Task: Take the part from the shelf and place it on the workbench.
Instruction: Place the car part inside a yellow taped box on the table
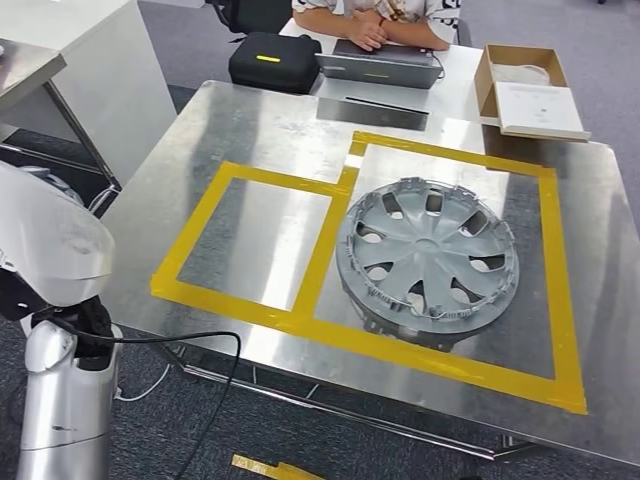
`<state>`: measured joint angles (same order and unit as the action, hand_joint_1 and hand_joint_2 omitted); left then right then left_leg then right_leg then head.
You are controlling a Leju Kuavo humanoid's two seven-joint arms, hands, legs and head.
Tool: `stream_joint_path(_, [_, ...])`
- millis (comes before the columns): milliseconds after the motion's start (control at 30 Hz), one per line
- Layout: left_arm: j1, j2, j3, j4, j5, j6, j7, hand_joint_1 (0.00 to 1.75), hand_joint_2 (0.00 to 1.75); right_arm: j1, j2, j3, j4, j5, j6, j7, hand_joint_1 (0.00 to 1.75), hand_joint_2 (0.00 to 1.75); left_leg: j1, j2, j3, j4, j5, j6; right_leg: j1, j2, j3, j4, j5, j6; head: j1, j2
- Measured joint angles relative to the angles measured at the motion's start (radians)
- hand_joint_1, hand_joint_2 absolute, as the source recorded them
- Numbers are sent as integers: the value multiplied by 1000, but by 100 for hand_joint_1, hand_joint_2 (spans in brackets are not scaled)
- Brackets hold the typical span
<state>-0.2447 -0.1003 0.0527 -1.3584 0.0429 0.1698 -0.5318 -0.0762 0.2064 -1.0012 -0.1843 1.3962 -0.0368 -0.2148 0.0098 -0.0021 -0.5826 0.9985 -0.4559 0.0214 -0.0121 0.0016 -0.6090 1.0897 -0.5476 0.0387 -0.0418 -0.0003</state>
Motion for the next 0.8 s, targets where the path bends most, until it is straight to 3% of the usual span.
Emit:
stream_joint_path(67, [-26, 7, 17, 43, 0, -29, -4, 175, 175, -1, -1, 3, 0, 3, 4, 0, 0, 175, -2, 0, -1, 0, 0, 4, 0, 0, -65, 136, -58, 3, 3, 0])
stream_joint_path(100, [-38, 11, 26, 65, -1, -43, -7, 175, 175, -1, -2, 5, 0, 4, 7, 0, 0, 175, -3, 0, -1, 0, 0, 5, 0, 0, -90, 184, -71, 3, 3, 0])
stream_joint_path(133, [-50, 16, 37, 87, -3, -55, -11, 175, 175, 0, -2, 7, 0, 6, 8, 0, 0, 175, -5, 0, -1, 1, -1, 5, 1, 0, -99, 198, -64, 3, 4, 0])
stream_joint_path(167, [-66, 21, 47, 110, -8, -66, -17, 175, 175, 0, -3, 9, 0, 8, 10, 0, 0, 175, -6, 0, -1, 1, -1, 5, 1, 0, -87, 168, -37, 1, 3, 0])
stream_joint_path(233, [-102, 33, 67, 161, -21, -87, -28, 175, 175, -2, -5, 15, 0, 12, 11, -1, 0, 175, -7, -2, 1, 1, -2, 4, 2, 0, -24, 35, 32, -9, 4, 0])
stream_joint_path(300, [-144, 45, 88, 216, -32, -104, -36, 175, 175, -6, -8, 24, 0, 16, 14, -2, 0, 175, -10, -2, -3, 5, -1, -4, 6, -1, 25, -67, 64, -18, 3, 0])
stream_joint_path(400, [-191, 57, 113, 280, -45, -114, -42, 175, 175, -7, -9, 31, 0, 19, 15, -2, 0, 175, -10, -1, -9, 6, 2, -19, 7, 0, 34, -87, 66, -27, 2, 0])
stream_joint_path(467, [-222, 64, 126, 316, -56, -117, -48, 175, 175, -8, -10, 36, 0, 21, 15, -3, 0, 175, -8, -1, -21, 35, -21, -30, 2, 0, 38, -95, 72, -38, -1, 0])
stream_joint_path(567, [-272, 74, 146, 386, -90, -113, -58, 175, 175, -9, -11, 46, 0, 25, 18, -5, 0, 175, -2, -1, -102, 209, -106, -45, 0, -1, 39, -98, 75, -44, -7, 0])
stream_joint_path(600, [-283, 77, 151, 410, -101, -110, -62, 175, 175, -9, -11, 49, 0, 27, 20, -5, 0, 175, 0, -1, -128, 261, -121, -48, 0, 0, 39, -98, 75, -45, -7, 0])
stream_joint_path(633, [-294, 79, 156, 431, -109, -108, -64, 175, 175, -9, -11, 51, 0, 28, 21, -4, 0, 175, 2, -1, -140, 283, -117, -50, 0, 0, 39, -97, 74, -44, -7, 0])
stream_joint_path(667, [-303, 81, 160, 447, -114, -108, -66, 175, 175, -9, -11, 52, 0, 29, 22, -4, 0, 175, 4, -1, -134, 266, -95, -50, 0, 1, 40, -97, 74, -44, -7, 0])
stream_joint_path(733, [-322, 84, 166, 471, -119, -107, -69, 175, 175, -9, -11, 54, 0, 30, 23, -4, 0, 175, 6, -1, -80, 148, -24, -48, 1, 2, 42, -95, 72, -40, -7, 0])
stream_joint_path(800, [-338, 86, 170, 489, -121, -107, -70, 175, 175, -10, -11, 55, 0, 30, 23, -4, 0, 175, 3, -1, -29, 41, 11, -42, 4, 4, 39, -91, 69, -31, -6, 0])
